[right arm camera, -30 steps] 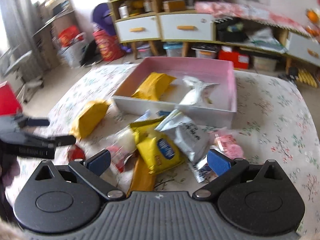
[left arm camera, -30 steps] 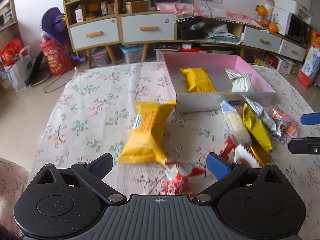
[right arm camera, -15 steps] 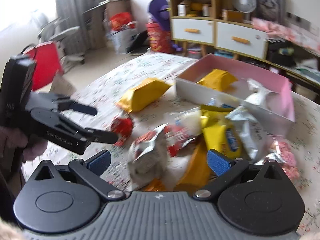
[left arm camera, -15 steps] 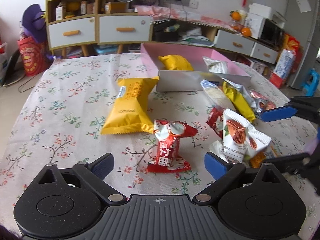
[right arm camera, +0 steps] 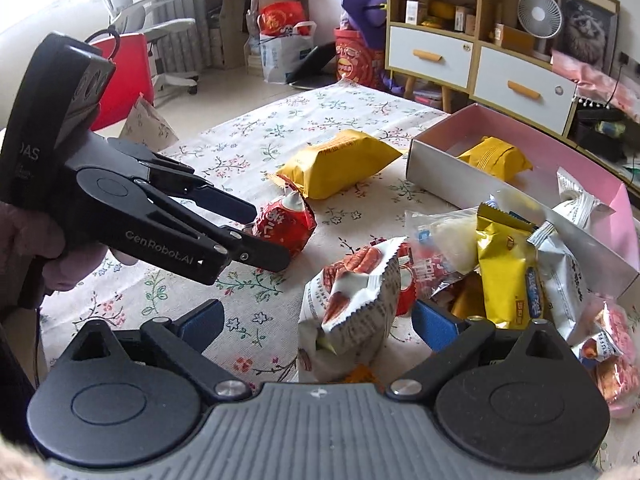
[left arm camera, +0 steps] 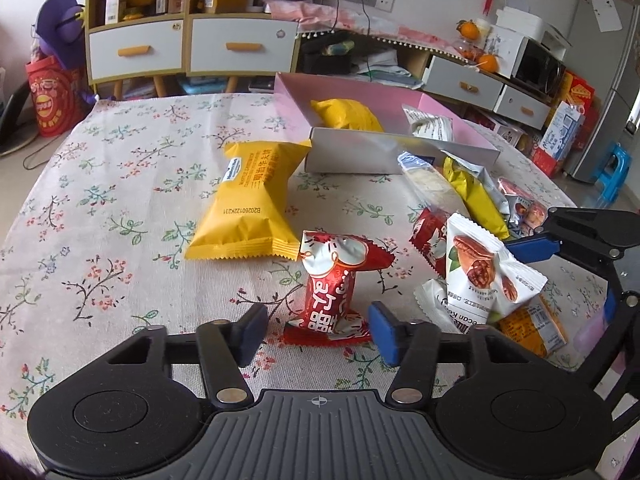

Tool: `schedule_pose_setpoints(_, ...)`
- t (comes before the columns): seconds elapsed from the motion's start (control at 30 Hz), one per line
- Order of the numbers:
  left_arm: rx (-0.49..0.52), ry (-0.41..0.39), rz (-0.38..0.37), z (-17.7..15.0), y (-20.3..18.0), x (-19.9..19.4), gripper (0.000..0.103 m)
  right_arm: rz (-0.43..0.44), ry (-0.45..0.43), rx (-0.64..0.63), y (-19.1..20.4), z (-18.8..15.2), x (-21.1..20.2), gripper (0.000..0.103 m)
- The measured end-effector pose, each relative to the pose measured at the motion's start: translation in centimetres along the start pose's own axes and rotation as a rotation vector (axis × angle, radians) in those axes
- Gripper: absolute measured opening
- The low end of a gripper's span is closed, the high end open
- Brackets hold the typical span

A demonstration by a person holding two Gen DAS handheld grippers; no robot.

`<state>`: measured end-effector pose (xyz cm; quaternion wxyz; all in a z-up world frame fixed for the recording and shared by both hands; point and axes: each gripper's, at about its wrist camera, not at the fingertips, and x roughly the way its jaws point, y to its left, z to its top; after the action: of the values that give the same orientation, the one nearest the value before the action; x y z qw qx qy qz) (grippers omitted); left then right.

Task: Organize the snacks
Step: 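Grasp the red-and-white packet with the left tool while the right tool grasps the pecan-print bag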

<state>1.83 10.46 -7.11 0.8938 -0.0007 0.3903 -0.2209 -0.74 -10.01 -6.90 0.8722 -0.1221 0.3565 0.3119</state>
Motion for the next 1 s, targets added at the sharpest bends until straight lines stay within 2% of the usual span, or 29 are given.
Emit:
schedule_pose_setpoints(0.13,-0.014,0.001,-0.002,0.3,0.0,0.2,0.042,-0.016,0.019,-0.001,0.0,0.2,0.7,0.090)
schedule_pose_setpoints(0.47,-0.021,0.004,-0.006,0.8,-0.8,0.6,0.035,-0.041,0.047,0.022,-0.3,0.3,1.2,0.069)
schedule_pose_setpoints(0.63,-0.005,0.010,-0.003,0.9,-1.2,0.8,0.030,-0.049,0.053,0.033,-0.4,0.4,1.1,0.062)
schedule_pose_setpoints(0.73,-0.008,0.011,-0.001,1.0,-1.4,0.8,0.023,-0.053,0.055,0.037,-0.6,0.4,1.2,0.058)
schedule_pose_setpoints(0.83,-0.008,0.016,0.002,1.2,-1.5,0.9,0.022,-0.060,0.056,0.044,-0.9,0.6,1.2,0.050)
schedule_pose_setpoints(1.0,0.008,0.007,0.023,1.3,-1.9,0.6,0.021,-0.054,0.060,0.057,-1.1,0.8,1.2,0.047)
